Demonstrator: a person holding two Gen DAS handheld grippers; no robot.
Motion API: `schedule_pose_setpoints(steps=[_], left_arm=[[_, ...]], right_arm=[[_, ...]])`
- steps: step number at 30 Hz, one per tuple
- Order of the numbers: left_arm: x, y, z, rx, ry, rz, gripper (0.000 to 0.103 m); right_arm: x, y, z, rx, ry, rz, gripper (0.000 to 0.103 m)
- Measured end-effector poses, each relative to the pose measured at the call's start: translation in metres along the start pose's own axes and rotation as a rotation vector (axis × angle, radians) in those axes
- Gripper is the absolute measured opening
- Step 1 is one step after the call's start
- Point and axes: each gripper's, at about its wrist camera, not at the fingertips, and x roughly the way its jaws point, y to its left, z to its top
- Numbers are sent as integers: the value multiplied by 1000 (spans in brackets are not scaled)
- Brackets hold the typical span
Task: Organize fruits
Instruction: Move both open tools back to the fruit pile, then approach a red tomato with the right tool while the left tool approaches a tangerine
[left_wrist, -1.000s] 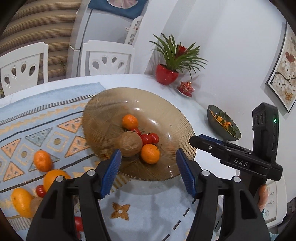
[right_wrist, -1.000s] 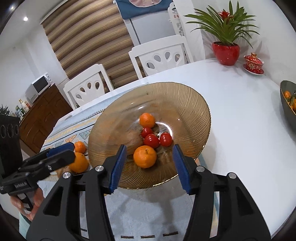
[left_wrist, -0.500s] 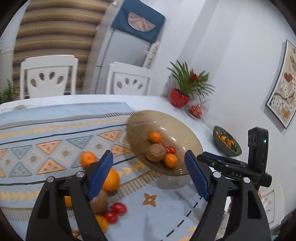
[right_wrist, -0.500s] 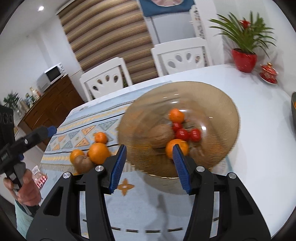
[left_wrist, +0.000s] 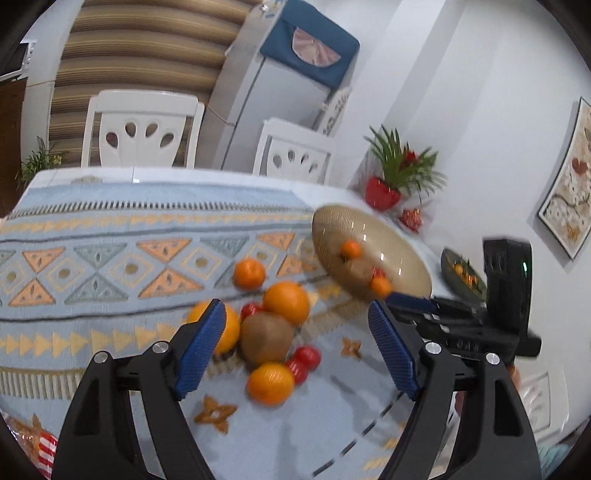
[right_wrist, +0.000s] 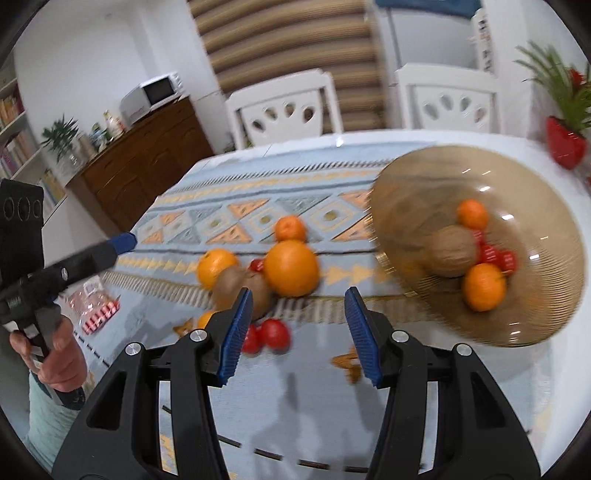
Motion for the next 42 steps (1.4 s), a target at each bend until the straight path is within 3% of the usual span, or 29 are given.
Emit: schedule_pose_setpoints(steps=[4,9,14,17,30,36,42], left_arm=[[19,7,-26,24,90,-19,78],[47,10,-51,62,164,6,78],[68,16,-61,39,200,25,77],[69,16,-62,37,201,23,76],[66,13,-65,47,195,36,71],[77,2,-65,65,224,44,70],[84,2,-69,75,246,60,55]], right_arm=[[30,2,-8,20,75,66,43],[59,1,-19,38,136,107,39],[68,2,-26,25,153,112,35],[71,0,-29,25,155,113,31],[74,-7,-35,59,137,165,30],[74,-4,-37,44,137,143,31],[76,5,-38,1,135,101,32]])
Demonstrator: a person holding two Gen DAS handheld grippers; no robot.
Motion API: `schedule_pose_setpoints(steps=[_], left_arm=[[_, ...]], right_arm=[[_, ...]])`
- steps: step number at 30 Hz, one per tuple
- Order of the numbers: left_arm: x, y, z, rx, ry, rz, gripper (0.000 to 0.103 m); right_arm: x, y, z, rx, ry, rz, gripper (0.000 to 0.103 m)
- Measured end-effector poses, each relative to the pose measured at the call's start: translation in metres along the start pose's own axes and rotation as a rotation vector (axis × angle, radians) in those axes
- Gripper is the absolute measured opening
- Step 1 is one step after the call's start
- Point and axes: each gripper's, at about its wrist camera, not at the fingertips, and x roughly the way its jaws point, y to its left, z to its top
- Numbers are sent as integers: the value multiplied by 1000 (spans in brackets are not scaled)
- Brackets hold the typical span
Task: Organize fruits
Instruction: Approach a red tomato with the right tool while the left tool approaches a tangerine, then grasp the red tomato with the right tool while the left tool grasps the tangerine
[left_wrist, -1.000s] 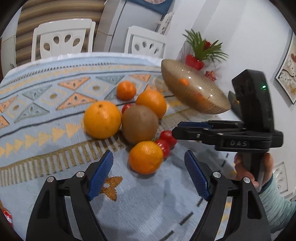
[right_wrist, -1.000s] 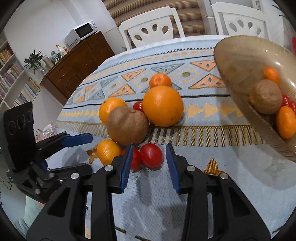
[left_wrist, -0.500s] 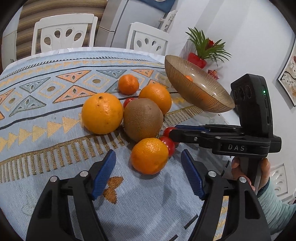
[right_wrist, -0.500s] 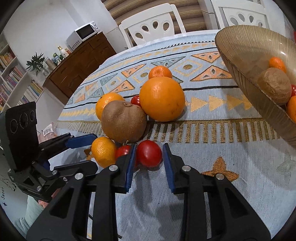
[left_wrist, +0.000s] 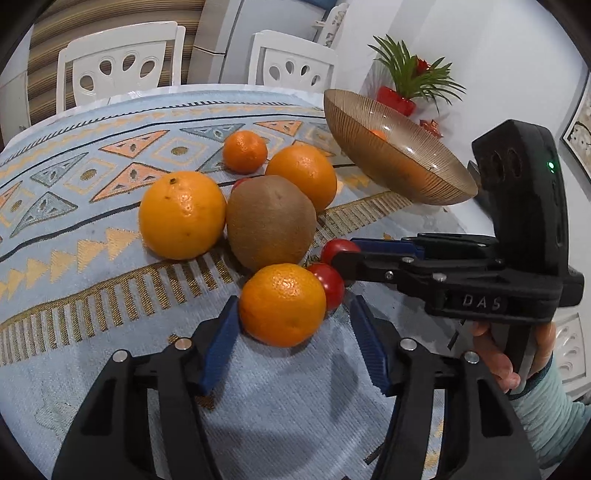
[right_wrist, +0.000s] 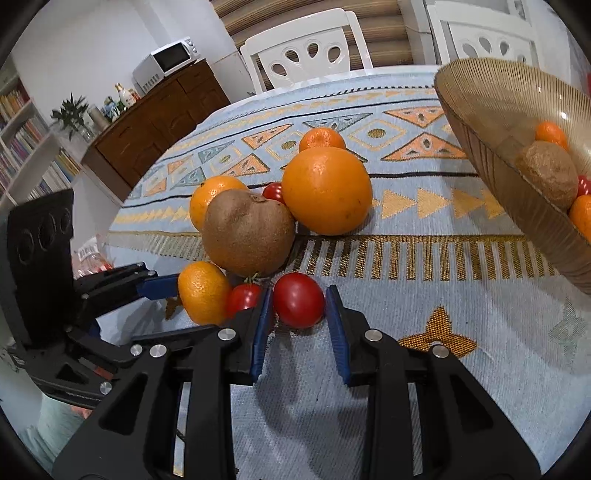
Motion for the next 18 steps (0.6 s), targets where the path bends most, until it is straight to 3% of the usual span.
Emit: schedule_pose_setpoints(steps=[1,2,7,15,18], left_arm=[[-1,1,-1,-4,-5,3,46],[0,3,-1,-13,-3,-4,44],[-4,6,-3,-34,-18,-17,43],[-12,1,-6,-17,-57,-1,43],[-14,3,-6,-27,-61,-12,43]], right_arm=[[0,3,0,-12,-2,-17,32],[2,5,-1,-27,1,-37,32],[9,18,-2,-87,11,-116,32],[11,23,-5,-126,1,-147,32],[13,33,-8,-176,-9,-203,30]])
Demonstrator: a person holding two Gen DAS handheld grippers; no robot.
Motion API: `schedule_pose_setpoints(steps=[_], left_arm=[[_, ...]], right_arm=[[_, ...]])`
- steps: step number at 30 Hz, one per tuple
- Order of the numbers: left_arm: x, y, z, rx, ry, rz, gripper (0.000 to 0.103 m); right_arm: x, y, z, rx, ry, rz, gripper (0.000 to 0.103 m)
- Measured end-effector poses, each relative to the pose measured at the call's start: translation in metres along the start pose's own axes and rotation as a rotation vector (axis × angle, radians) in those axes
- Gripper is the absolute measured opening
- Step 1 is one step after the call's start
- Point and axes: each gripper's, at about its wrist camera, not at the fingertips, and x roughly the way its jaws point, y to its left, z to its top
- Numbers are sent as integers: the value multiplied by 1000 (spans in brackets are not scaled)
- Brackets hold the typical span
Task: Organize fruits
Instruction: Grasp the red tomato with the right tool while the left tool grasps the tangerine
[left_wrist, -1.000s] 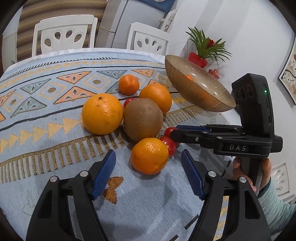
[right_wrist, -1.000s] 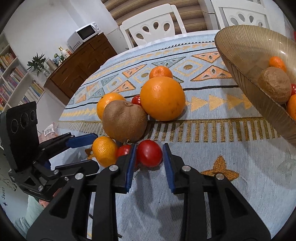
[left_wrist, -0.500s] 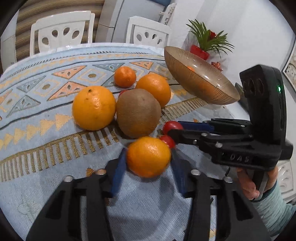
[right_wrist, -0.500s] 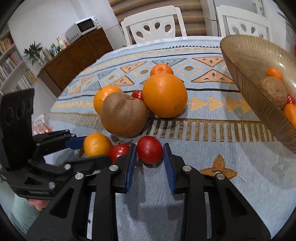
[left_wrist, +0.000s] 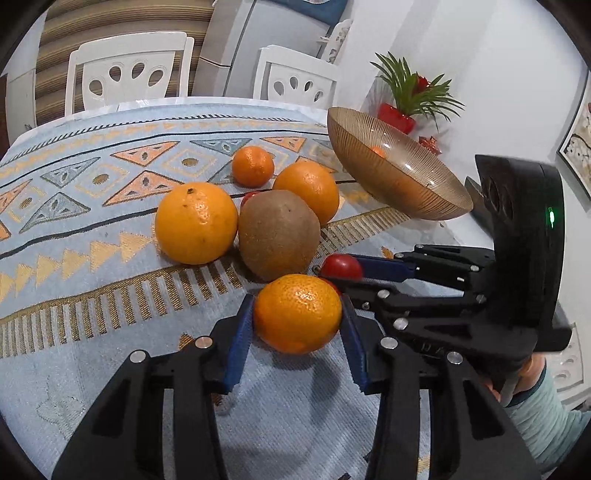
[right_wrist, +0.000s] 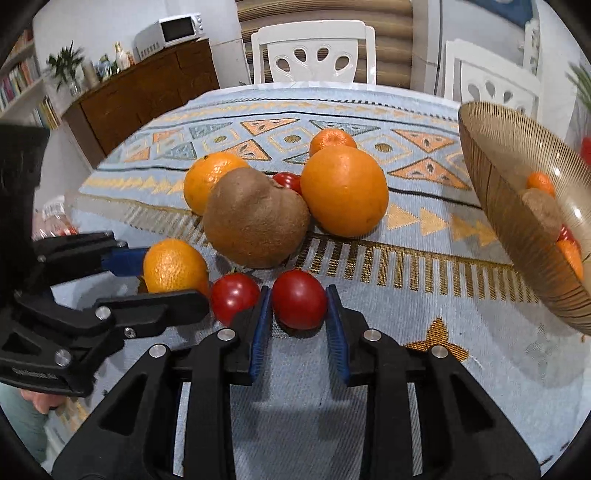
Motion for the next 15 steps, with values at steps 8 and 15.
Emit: schedule_pose_setpoints(steps=[8,15], left_arm=[[-6,-2,1,8,-32,3,43],[-11,-7,0,26,-57,19,43]], right_arm=[[-9,2,-2,-4,-66,-42,30],[-29,-2,-11,44,-136,-80,30]])
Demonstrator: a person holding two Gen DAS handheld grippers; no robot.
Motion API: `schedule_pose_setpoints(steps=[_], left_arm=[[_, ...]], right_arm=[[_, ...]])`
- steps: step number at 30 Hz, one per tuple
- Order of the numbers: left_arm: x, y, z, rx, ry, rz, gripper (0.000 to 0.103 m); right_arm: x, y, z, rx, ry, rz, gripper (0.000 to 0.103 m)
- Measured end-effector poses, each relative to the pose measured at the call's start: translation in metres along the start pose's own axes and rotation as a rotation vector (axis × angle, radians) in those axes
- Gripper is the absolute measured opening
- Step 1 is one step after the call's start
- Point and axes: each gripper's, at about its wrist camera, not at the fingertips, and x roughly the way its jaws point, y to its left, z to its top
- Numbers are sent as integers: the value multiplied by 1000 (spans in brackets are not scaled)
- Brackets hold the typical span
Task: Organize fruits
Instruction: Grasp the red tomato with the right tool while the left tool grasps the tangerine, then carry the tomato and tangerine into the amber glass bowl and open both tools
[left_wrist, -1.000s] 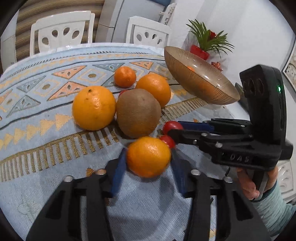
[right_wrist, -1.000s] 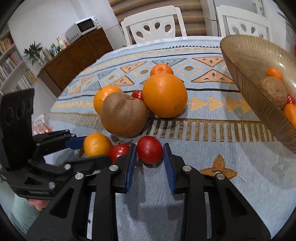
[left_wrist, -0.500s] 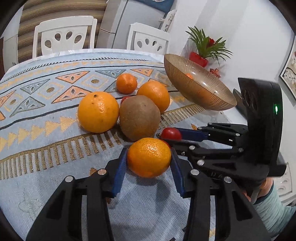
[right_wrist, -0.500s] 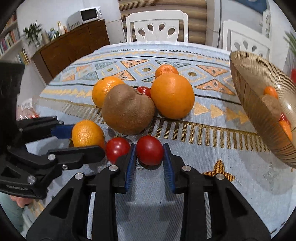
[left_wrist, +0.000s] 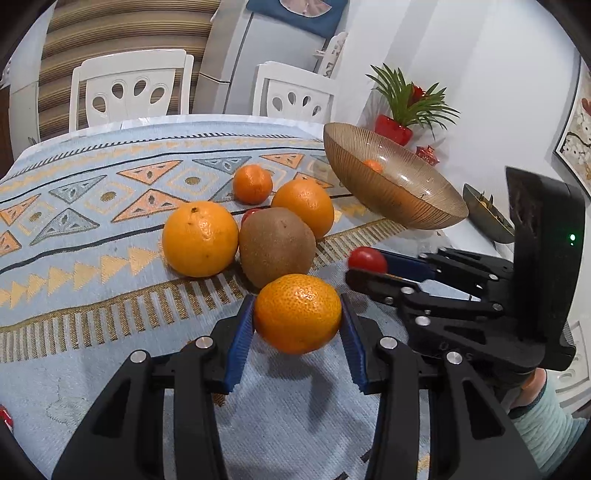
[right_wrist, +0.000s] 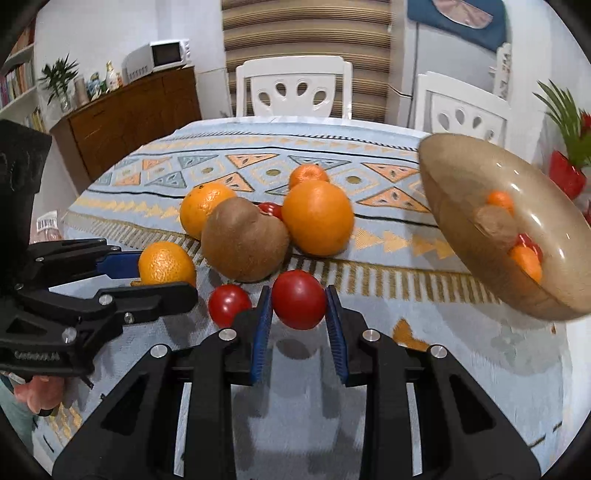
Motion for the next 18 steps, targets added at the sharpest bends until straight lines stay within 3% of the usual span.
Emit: schedule_pose_setpoints(steps=[10,18], left_arm=[[-25,-31,22,42,-30,-17,43],[-25,-79,78,134,-73,-34,43]], right_arm=[[-43,-20,-15,23,-45,-50,30],[-102,-86,11,108,-158,-113,29]])
